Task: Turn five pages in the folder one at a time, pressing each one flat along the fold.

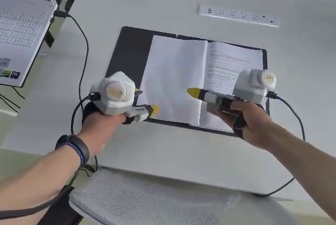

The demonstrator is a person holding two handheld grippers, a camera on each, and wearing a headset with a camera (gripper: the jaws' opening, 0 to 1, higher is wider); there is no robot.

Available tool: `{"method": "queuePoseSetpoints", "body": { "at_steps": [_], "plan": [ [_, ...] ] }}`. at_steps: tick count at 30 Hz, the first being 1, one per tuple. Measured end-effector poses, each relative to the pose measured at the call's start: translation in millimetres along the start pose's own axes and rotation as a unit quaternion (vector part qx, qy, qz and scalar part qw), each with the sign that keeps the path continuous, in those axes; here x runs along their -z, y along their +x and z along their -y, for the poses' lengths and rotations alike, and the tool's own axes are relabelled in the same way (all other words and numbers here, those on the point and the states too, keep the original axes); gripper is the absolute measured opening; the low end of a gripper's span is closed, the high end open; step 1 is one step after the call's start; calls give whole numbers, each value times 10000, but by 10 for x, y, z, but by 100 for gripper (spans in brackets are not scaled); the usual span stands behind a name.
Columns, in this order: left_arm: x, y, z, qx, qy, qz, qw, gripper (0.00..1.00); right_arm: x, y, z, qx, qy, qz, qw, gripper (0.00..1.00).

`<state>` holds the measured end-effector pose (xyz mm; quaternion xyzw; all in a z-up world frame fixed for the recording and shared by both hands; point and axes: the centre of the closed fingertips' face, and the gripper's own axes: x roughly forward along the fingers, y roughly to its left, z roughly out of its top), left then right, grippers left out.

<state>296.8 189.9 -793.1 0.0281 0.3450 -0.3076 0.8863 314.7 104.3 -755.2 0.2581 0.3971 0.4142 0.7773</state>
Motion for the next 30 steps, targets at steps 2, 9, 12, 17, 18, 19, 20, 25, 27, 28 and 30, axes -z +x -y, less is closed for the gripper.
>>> {"method": "queuePoseSetpoints", "body": {
  "at_steps": [2,9,12,17,18,19,20,25,27,28,30],
  "plan": [
    [54,25,-2,-3,-14,-78,10000,40,-12,-8,20,4,14,-2,10000,6],
    [139,29,6,-108,318,-247,9991,38,-78,-2,65,-20,6,32,10000,6],
    [136,27,-2,-114,340,-258,9990,37,-90,8,81,-22,-1,20,10000,6],
    [139,22,-16,-124,359,-255,9990,36,-158,20,132,-10,-20,16,10000,6],
    [139,23,-19,-127,359,-249,9990,36,-177,21,142,-4,-34,13,10000,6],
    [137,22,-18,-128,342,-244,9990,36,-206,21,161,15,-62,10,10000,6],
    [137,24,-16,-131,320,-237,9991,36,-231,22,175,19,-73,12,10000,6],
    [141,28,-8,-120,318,-226,9992,38,-361,50,291,85,-235,-65,9997,5],
    [143,28,-16,-122,323,-234,9991,37,-406,60,327,105,-284,-72,9995,5],
    [142,29,-18,-118,316,-234,9992,37,-427,64,348,115,-277,-66,9995,5],
    [141,32,-30,-130,291,-223,9992,36,-476,73,398,147,-178,30,9997,4]
  ]
}}
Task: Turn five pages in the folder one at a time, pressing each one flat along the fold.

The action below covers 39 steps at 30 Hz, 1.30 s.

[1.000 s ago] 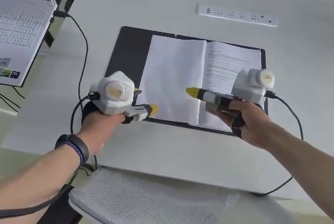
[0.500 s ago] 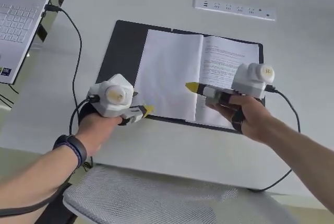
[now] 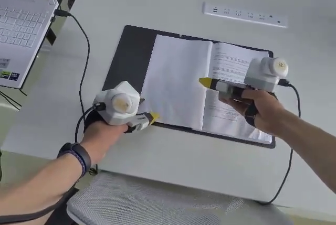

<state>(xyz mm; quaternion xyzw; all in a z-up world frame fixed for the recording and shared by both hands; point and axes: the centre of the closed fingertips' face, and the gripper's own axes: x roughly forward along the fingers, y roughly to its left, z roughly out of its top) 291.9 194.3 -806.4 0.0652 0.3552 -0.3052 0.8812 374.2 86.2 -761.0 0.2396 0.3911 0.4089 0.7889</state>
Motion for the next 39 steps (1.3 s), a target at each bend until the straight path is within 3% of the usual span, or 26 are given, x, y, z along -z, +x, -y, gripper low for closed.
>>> {"method": "queuePoseSetpoints", "body": {
  "at_steps": [4,12,15,24,27,34,37,39],
  "plan": [
    [9,30,-52,-20,-93,18,10000,35,-8,43,81,41,122,53,9999,4],
    [14,50,-54,-17,-136,7,9999,35,-119,125,256,175,419,264,9986,3],
    [10,52,-55,-34,-168,11,9999,34,-104,167,373,218,448,227,9985,2],
    [-14,39,-33,-21,-149,-9,9999,36,-73,156,296,104,437,271,9986,0],
    [-33,16,-13,-22,-162,6,9999,36,-119,190,374,63,451,303,9985,0],
    [-55,0,-7,-34,-205,29,9998,36,-260,260,369,195,488,410,9978,0],
    [-54,4,-8,-42,-202,44,9998,36,-363,324,549,283,611,479,9966,0],
    [-53,8,-11,-37,-218,55,9997,36,-329,324,577,310,594,521,9964,0]
  ]
}}
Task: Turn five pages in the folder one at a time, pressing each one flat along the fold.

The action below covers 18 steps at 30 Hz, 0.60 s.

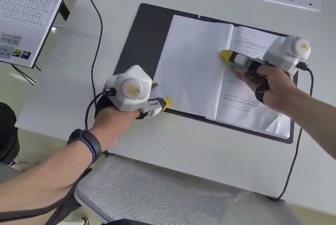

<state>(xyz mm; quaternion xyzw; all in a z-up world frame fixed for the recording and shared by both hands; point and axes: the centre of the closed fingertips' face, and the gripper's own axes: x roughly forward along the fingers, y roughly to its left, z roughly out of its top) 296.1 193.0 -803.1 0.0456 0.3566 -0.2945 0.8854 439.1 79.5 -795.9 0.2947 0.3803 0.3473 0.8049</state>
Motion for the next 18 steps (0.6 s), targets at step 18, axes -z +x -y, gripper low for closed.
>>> {"method": "queuePoseSetpoints", "body": {
  "at_steps": [18],
  "plan": [
    [-1,-12,9,0,-76,22,10000,37,-521,274,386,146,892,805,9926,0]
  ]
}}
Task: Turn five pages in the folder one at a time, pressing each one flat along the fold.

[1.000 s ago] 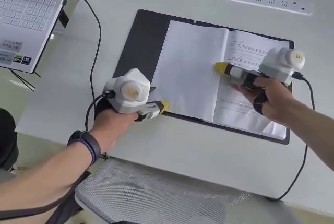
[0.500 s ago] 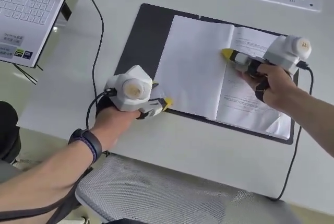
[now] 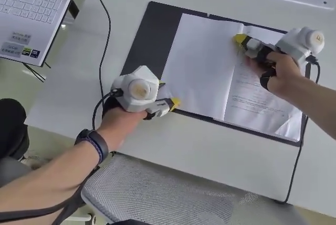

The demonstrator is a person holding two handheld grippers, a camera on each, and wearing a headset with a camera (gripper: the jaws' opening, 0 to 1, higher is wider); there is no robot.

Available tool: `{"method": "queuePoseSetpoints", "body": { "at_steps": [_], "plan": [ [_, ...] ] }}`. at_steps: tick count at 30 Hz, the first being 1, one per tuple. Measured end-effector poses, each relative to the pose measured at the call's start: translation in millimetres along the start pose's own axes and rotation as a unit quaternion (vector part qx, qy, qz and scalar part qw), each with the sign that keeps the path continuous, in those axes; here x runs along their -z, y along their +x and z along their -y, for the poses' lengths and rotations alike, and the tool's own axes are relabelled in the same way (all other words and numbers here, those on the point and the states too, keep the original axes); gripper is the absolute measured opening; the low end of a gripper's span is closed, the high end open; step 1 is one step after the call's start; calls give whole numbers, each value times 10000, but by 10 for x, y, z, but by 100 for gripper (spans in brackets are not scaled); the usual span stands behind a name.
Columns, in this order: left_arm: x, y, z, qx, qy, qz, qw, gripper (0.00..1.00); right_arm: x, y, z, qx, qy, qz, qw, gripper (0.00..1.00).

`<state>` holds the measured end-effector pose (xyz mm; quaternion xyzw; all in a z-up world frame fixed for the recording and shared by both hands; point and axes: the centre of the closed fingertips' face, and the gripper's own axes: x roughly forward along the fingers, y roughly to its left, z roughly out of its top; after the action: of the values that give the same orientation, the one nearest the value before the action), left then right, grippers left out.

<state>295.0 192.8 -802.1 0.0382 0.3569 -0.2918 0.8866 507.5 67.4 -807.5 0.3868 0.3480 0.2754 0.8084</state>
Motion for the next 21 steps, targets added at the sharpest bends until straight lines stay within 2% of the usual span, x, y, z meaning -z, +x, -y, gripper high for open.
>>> {"method": "queuePoseSetpoints", "body": {
  "at_steps": [5,9,15,16,18,21],
  "plan": [
    [1,0,10,6,4,-13,10000,38,-136,72,46,40,78,150,9998,0],
    [9,13,-3,-1,-3,-7,10000,37,-209,142,76,102,-57,142,9998,0],
    [11,21,-19,8,-2,-16,10000,36,-344,240,123,168,6,218,9996,0],
    [11,21,-20,7,-2,-16,10000,36,-361,249,126,183,53,252,9995,0],
    [17,34,-31,3,-21,-13,10000,36,-418,275,134,177,402,379,9983,0],
    [16,35,-26,4,-41,-17,10000,37,-457,279,156,193,426,439,9979,0]
  ]
}}
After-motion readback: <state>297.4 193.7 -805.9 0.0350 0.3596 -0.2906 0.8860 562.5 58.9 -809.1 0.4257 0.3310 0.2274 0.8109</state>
